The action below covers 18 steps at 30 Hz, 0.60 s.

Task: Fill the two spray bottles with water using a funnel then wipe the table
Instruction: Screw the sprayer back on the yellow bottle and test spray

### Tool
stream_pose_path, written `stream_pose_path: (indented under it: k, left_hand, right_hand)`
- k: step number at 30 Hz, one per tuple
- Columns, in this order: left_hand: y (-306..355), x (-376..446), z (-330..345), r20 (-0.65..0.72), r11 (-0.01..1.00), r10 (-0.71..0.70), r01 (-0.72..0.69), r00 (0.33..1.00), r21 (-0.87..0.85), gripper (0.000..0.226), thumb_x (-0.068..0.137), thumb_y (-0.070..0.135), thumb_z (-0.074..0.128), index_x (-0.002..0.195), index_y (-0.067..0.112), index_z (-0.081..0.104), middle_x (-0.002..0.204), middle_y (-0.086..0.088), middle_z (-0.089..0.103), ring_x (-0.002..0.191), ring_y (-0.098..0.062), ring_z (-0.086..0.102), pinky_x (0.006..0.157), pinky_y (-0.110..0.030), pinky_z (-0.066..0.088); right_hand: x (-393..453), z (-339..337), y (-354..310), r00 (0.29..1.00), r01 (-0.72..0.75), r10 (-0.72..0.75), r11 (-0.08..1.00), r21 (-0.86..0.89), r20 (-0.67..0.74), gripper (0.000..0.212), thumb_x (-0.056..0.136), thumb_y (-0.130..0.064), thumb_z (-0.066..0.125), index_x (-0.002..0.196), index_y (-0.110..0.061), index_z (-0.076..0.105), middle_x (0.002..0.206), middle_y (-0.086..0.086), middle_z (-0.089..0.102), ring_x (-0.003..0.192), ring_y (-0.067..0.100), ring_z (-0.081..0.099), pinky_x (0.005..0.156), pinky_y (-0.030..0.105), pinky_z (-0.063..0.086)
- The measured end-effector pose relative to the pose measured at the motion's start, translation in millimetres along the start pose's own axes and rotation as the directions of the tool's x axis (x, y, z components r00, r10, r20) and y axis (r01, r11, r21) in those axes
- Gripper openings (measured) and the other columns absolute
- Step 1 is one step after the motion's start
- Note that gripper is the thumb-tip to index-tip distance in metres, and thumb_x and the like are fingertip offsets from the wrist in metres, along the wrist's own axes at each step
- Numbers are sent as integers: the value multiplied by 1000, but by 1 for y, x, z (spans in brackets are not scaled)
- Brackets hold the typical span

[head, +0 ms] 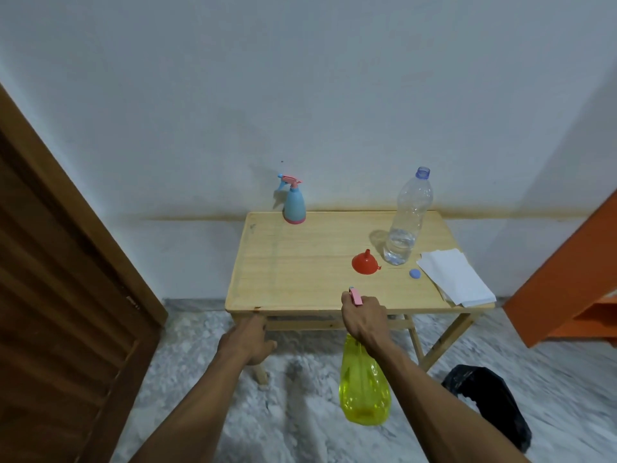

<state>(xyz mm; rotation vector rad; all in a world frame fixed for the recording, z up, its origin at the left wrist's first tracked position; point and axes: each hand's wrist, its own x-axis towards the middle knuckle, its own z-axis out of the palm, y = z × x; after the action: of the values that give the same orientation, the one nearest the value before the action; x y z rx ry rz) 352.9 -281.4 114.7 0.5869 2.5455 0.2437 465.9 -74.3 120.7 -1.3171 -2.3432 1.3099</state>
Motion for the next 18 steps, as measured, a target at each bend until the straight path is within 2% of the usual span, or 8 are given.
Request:
stream_pose_path:
  k: [2, 6, 11, 15, 18]
  left_hand:
    - [3, 3, -1, 3, 1000, 11, -11, 1000, -5, 51, 88, 45, 66, 130, 19, 54, 132, -6, 55, 111, -27, 61, 91, -41, 54]
    - [8, 6, 0, 15, 1000, 16, -16, 1000, -15, 56, 89, 46, 66, 134, 17, 52, 133, -7, 53, 110, -27, 61, 90, -41, 55]
    - [2, 4, -1, -8, 999, -4, 4, 1000, -37, 44, 89, 45, 67, 122, 19, 55, 124, -5, 55, 104, -26, 61, 89, -41, 55]
    - [-12, 1, -4, -19, 997, -33, 32, 999, -72, 41, 90, 42, 66, 122, 18, 55, 123, -6, 60, 105, -28, 63, 89, -42, 55]
    - [-24, -4, -9, -34, 997, -57, 55, 998, -54, 33, 89, 44, 64, 116, 27, 56, 120, -5, 62, 99, -25, 63, 81, -36, 55]
  right_hand:
    - [3, -4, 4, 1000, 4, -4, 1000, -29, -3, 53, 93, -53, 42, 73, -9, 65, 79, 11, 69, 73, 27, 63, 70, 38, 52]
    - [5, -6, 8, 999, 26, -24, 996, -85, 22, 56, 91, -55, 41, 80, -8, 68, 85, 14, 71, 79, 32, 65, 77, 42, 56]
    - [4, 2, 1, 995, 71, -63, 992, -107, 82, 55, 92, -57, 41, 77, -10, 67, 83, 13, 71, 79, 31, 65, 75, 40, 53]
    - [1, 18, -8, 992, 102, -90, 986, -131, 91, 60, 92, -58, 37, 91, -6, 67, 94, 17, 70, 86, 35, 63, 78, 40, 51]
    - [-4, 30, -17, 987, 123, -107, 982, -143, 116, 60, 95, -56, 38, 96, -5, 67, 101, 20, 70, 90, 37, 62, 79, 38, 48]
